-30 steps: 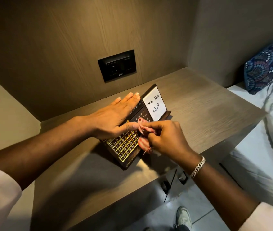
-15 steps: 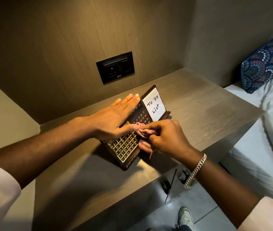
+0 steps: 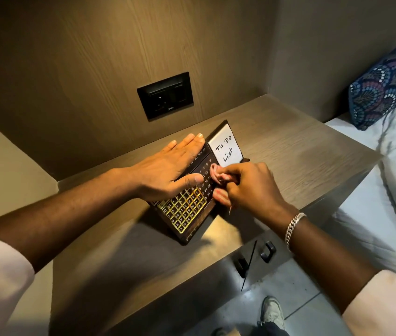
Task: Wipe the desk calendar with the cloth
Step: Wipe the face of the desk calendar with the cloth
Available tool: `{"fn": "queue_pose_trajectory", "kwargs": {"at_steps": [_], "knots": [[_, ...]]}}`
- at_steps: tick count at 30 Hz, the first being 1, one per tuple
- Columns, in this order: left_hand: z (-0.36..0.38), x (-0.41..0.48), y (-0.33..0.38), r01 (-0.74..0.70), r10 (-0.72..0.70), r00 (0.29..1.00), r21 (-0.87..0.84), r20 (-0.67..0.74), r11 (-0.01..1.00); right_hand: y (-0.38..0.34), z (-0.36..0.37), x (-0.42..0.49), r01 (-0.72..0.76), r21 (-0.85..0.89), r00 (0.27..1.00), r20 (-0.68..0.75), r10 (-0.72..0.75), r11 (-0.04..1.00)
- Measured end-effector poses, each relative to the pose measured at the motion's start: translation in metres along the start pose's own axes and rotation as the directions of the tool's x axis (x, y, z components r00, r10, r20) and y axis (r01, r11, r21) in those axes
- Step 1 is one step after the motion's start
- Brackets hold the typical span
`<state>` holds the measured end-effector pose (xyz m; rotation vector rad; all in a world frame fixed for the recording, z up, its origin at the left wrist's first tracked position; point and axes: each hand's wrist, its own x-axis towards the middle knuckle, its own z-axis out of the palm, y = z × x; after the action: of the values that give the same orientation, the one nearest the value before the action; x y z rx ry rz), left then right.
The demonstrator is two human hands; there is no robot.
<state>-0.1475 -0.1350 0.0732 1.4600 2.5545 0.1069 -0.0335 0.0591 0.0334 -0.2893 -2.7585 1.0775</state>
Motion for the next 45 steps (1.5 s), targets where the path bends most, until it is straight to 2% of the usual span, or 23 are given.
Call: {"fn": "queue_pose_trajectory", "kwargs": {"at_steps": [2,5,8,13,18,20,24,26,30,32,34,37,40,45], "knots": [[0.000,0.001,0.001,0.004,-0.004,1.000,-0.009,0.000,1.000,-0.004,-0.001,0.002,-0.002,-0.018,1.000,0.009,0.002,1.000],[0.000,0.002,0.002,0.016,-0.016,1.000,-0.013,0.002,1.000,-0.015,0.014,-0.012,-0.003,0.059,0.998,0.058,-0.001,0.998],[-0.001,0.000,0.002,0.015,-0.015,1.000,0.000,0.005,1.000,-0.015,0.015,-0.014,-0.089,0.133,0.989,0.132,0.071,0.987],[-0.002,-0.001,0.006,0.002,-0.002,1.000,0.025,-0.003,1.000,0.001,-0.013,0.016,-0.235,0.017,0.957,0.177,0.228,0.972],[-0.001,-0.001,0.008,0.009,-0.009,1.000,0.053,0.001,0.999,-0.012,0.004,0.014,-0.278,0.004,0.881,0.399,0.253,0.961],[-0.001,-0.001,0.008,0.008,-0.008,1.000,0.059,0.002,0.998,-0.013,0.002,0.017,-0.256,-0.016,0.901,0.359,0.244,0.967],[-0.001,-0.001,0.009,0.003,-0.002,1.000,0.059,-0.007,0.998,-0.011,-0.012,0.028,-0.221,-0.100,0.959,0.160,0.235,0.970],[-0.001,0.000,0.010,0.006,-0.005,1.000,0.059,-0.015,0.998,-0.014,-0.004,0.024,-0.208,-0.097,0.957,0.184,0.223,0.973],[-0.001,-0.001,0.010,0.013,-0.013,1.000,0.062,-0.005,0.998,-0.021,0.019,0.009,-0.176,-0.064,0.927,0.324,0.188,0.982],[-0.002,-0.002,0.011,0.015,-0.015,1.000,0.063,0.000,0.998,-0.020,0.016,0.011,-0.174,-0.073,0.926,0.328,0.188,0.982],[-0.003,-0.002,0.011,0.012,-0.012,1.000,0.065,0.000,0.998,-0.017,0.004,0.018,-0.186,-0.103,0.945,0.254,0.206,0.977],[-0.003,-0.003,0.011,0.020,-0.020,1.000,0.055,0.003,0.998,-0.005,-0.009,0.025,-0.183,-0.143,0.981,0.040,0.190,0.973],[-0.001,-0.004,0.011,0.032,-0.032,0.999,0.031,-0.004,0.999,0.000,0.004,0.008,-0.124,-0.015,0.991,-0.050,0.123,0.992],[-0.001,-0.002,0.010,0.027,-0.027,1.000,0.041,0.004,0.999,-0.002,0.011,-0.013,-0.012,0.211,1.000,0.022,0.007,0.977]]}}
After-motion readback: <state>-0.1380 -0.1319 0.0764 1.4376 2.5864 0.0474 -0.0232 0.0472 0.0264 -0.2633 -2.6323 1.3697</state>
